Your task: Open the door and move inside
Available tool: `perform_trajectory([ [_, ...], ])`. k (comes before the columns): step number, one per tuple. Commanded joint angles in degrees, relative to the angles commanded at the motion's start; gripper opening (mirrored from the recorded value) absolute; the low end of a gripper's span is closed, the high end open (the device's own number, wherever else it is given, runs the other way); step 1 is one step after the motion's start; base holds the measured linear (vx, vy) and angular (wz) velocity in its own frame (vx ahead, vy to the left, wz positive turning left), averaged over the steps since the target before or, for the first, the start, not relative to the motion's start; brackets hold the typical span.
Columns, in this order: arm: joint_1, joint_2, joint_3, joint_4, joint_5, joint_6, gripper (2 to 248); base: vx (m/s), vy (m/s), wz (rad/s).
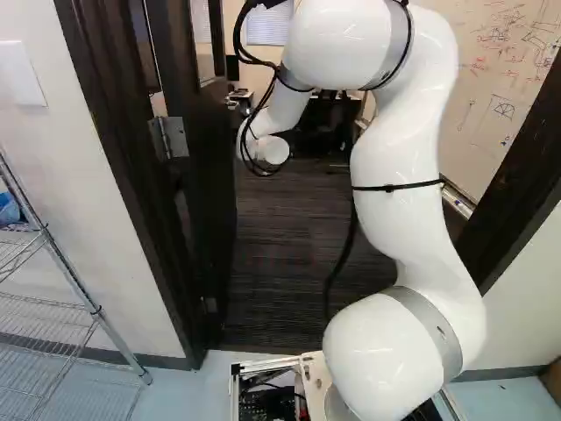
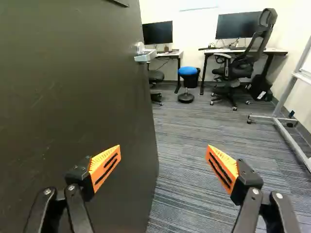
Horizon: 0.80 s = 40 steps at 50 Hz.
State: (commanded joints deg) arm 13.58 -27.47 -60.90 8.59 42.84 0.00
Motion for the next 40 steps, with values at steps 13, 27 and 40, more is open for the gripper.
perform_trajectory([
  [13,-1.69,2.37,3.0,-0.13,0.0,0.0,247,0.0,0.0,0.0],
  [27,-3.52,4.92,6.17,-1.05,0.0,0.0,247,0.0,0.0,0.0],
  [40,-5.32,7.29,9.08,-2.43,0.0,0.0,247,0.0,0.0,0.0],
])
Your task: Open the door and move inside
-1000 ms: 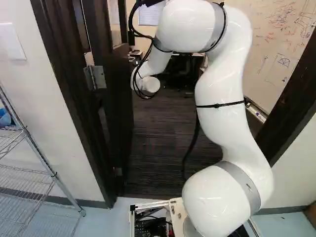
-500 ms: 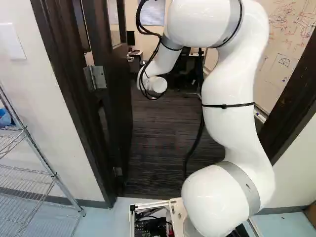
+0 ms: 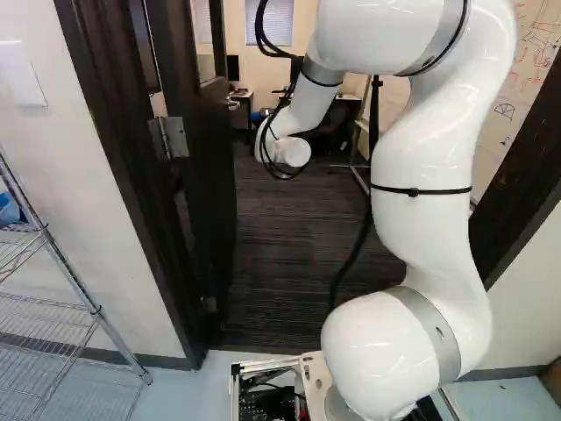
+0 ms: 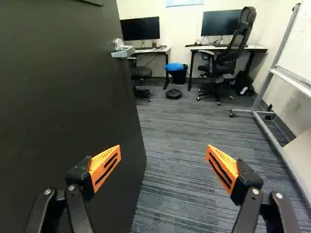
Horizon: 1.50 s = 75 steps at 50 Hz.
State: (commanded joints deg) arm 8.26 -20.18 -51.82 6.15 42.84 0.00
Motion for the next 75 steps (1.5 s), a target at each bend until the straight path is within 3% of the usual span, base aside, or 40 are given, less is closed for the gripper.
perform_trajectory([
  [75,-12.16,13.46,15.46,-16.02,0.0,0.0,247,0.0,0.0,0.0],
])
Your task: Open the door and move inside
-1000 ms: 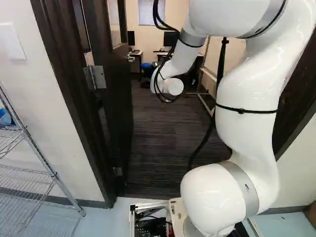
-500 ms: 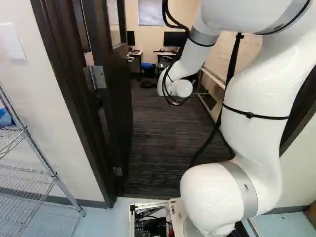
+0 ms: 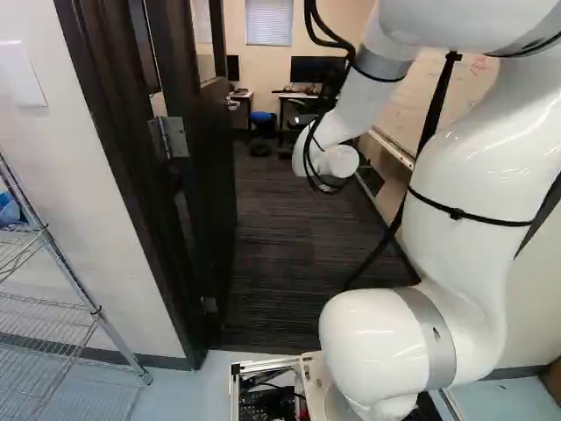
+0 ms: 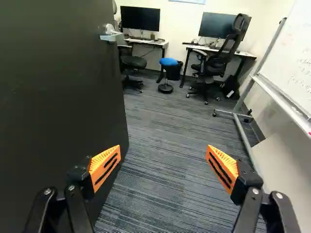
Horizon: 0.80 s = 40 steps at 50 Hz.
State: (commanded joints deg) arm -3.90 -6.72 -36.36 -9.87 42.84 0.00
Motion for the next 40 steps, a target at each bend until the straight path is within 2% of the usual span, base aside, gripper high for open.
perform_trajectory([
  [12,-2.01,1.79,1.93,-1.09,0.0,0.0,247,0.0,0.0,0.0],
  [40,-1.55,3.43,4.23,-0.23,0.56,0.0,247,0.0,0.0,0.0],
])
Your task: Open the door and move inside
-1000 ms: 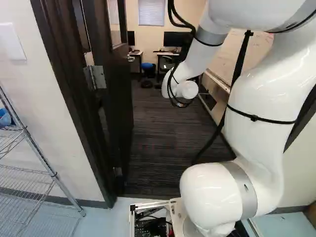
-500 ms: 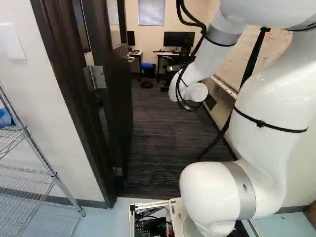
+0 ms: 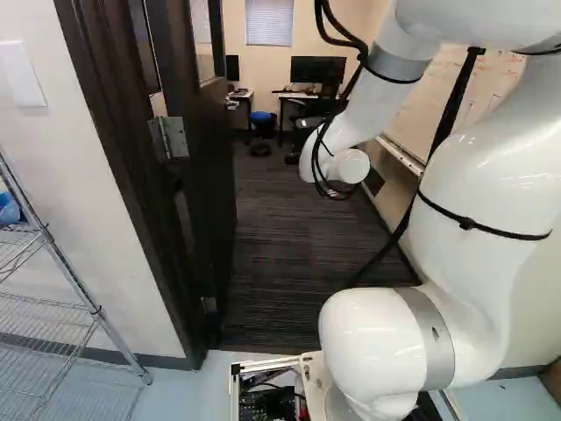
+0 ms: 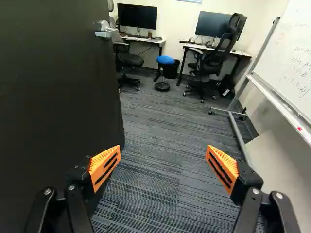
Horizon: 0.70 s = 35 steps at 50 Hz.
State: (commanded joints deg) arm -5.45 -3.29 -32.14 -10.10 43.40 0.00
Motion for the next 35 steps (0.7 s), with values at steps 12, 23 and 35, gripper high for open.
perform_trajectory([
  [12,0.51,1.79,2.52,0.94,0.61,0.0,247,0.0,0.0,0.0],
  [23,1.13,4.01,5.64,2.1,1.37,0.0,247,0.0,0.0,0.0],
  [35,1.99,7.06,9.93,3.7,2.42,0.0,247,0.0,0.0,0.0],
])
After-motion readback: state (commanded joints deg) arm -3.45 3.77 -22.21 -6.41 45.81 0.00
